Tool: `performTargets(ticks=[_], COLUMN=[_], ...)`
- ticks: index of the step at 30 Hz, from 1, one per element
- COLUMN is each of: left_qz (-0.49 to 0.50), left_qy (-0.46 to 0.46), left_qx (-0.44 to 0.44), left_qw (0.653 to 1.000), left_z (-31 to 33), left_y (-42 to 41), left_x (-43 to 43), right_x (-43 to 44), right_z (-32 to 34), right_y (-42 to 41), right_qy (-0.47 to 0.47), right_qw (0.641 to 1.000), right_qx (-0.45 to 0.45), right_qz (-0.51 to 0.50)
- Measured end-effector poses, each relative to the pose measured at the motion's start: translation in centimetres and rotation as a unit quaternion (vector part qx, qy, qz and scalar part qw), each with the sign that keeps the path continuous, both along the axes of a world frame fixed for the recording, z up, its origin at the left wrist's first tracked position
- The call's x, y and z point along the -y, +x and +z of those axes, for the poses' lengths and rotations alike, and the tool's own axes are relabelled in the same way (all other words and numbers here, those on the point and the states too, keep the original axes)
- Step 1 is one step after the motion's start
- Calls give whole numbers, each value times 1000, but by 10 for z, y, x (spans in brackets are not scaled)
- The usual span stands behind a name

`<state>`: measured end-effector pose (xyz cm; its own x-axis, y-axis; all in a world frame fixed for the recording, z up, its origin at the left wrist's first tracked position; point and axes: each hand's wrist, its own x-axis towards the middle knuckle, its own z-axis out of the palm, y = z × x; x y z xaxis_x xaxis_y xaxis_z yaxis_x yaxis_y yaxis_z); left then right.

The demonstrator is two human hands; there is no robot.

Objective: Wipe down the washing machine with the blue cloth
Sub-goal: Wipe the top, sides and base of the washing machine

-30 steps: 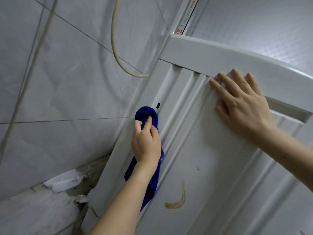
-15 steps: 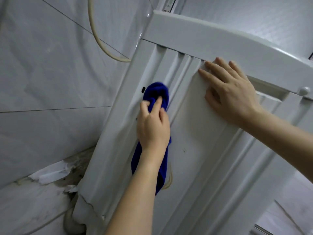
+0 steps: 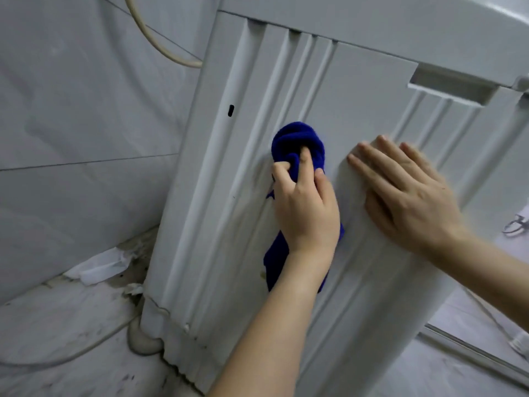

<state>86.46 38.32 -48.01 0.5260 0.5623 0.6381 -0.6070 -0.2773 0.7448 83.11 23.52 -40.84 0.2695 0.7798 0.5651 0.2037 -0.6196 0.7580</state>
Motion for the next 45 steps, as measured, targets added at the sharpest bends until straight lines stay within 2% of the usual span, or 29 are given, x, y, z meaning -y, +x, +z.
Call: performTargets(ticks=[4, 7, 10, 13, 17, 19, 22, 26, 30, 36, 41, 45], left_qz=[68, 74, 52, 47, 58, 77, 100, 82, 62, 69, 75, 25], left_qy=[-84, -112, -161, -154, -34, -38, -110, -154, -163, -48, -103, -138], left_qx=[-79, -152, -174, -119, -22, -37, -130, -194, -169, -55, -107, -123], left_qw=[991, 979, 970, 980, 998, 996, 980, 965, 970, 995, 986, 982], left_z=[-62, -112, -102, -70, -38, -52, -102, -136, -110, -50, -103, -126], left_y=[3, -1, -1, -2, 3, 9, 12, 11, 5, 22, 30, 26], left_x=[15, 18, 18, 17, 11, 10, 9, 1, -5, -24, -38, -48], right_x=[1, 2, 1, 1, 3, 2, 3, 1, 2, 5, 6, 4], right_z=[0, 0, -1, -2, -2, -3, -4, -4, -5, -5, -5, -6], right_y=[0, 1, 3, 3, 3, 3, 4, 2, 1, 5, 9, 8], right_qy=[-3, 0, 4, 4, 3, 5, 5, 1, 4, 9, 19, 16], right_qw=[1000, 1000, 1000, 1000, 1000, 1000, 1000, 1000, 1000, 1000, 999, 1000], right_qx=[-5, 0, 6, 14, 16, 15, 19, 9, 7, -5, -25, -18], right_qz=[-1, 5, 11, 12, 7, 2, -5, 1, 13, 11, 6, 9])
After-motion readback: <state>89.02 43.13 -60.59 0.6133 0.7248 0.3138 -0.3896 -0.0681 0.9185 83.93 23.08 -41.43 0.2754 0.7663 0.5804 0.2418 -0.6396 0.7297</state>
